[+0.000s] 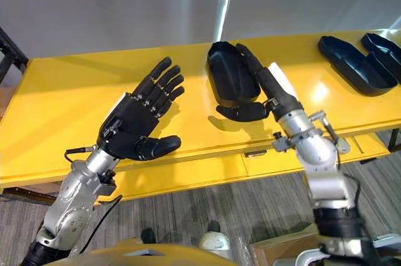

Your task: Walk over and take three plastic housings, then place them on the shelf

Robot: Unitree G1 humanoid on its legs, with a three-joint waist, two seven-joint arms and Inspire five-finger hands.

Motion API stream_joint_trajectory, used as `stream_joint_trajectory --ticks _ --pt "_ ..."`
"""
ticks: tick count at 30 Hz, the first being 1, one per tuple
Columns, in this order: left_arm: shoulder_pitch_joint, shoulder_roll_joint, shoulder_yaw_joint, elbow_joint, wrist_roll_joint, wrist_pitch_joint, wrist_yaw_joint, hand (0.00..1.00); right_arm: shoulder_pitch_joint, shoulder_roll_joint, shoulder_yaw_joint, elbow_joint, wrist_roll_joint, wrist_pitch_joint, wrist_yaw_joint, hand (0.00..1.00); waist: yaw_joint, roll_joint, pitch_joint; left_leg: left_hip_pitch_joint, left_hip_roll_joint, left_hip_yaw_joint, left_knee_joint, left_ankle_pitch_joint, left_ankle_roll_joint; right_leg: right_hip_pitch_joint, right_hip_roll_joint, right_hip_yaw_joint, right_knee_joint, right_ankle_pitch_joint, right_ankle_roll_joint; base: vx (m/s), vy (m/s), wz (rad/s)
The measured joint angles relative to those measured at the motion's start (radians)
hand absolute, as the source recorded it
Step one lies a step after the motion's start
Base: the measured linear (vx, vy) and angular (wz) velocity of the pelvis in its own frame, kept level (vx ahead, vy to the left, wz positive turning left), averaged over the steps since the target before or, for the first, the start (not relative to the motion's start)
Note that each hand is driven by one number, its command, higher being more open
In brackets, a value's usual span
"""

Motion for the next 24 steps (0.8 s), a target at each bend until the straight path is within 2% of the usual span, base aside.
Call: stream_joint_trajectory --ticks 4,8,11,24 --pt "0.044 0.025 0.005 0.039 -0.003 0.004 -0.002 1.0 -0.083 -0.113 0.023 0.082 0.043 0.074 0.082 1.0 0.005 -0.012 -0.012 0.021 -0.011 -0.002 -0.053 0.029 0.009 0.002 -0.003 -0.004 -0.002 0.003 0.004 -0.04 0.013 0.03" --pt "0.044 0.033 0.0 0.042 -0.004 0.015 -0.031 1.0 -0.094 -0.133 0.062 0.129 0.049 0.119 0.136 1.0 0.001 -0.027 -0.027 0.024 -0.011 0.003 -0.053 0.04 0.01 0.002 -0.002 -0.002 -0.003 0.003 0.004 -0.02 0.003 -0.04" --pt "0.043 0.033 -0.017 0.042 -0.004 0.015 -0.049 1.0 -0.094 -0.17 0.104 0.154 0.051 0.147 0.187 1.0 0.0 -0.026 -0.029 0.032 -0.012 0.016 -0.053 0.04 0.01 0.002 -0.002 0.007 -0.003 0.003 0.005 -0.01 0.003 -0.11" --pt "0.026 0.033 -0.112 0.088 -0.002 0.018 -0.078 1.0 -0.089 -0.178 0.144 0.174 0.056 0.157 0.311 1.0 -0.006 -0.023 -0.046 0.051 0.005 0.118 -0.054 0.025 0.001 -0.041 0.025 0.114 -0.005 0.025 0.004 -0.03 -0.003 -0.24"
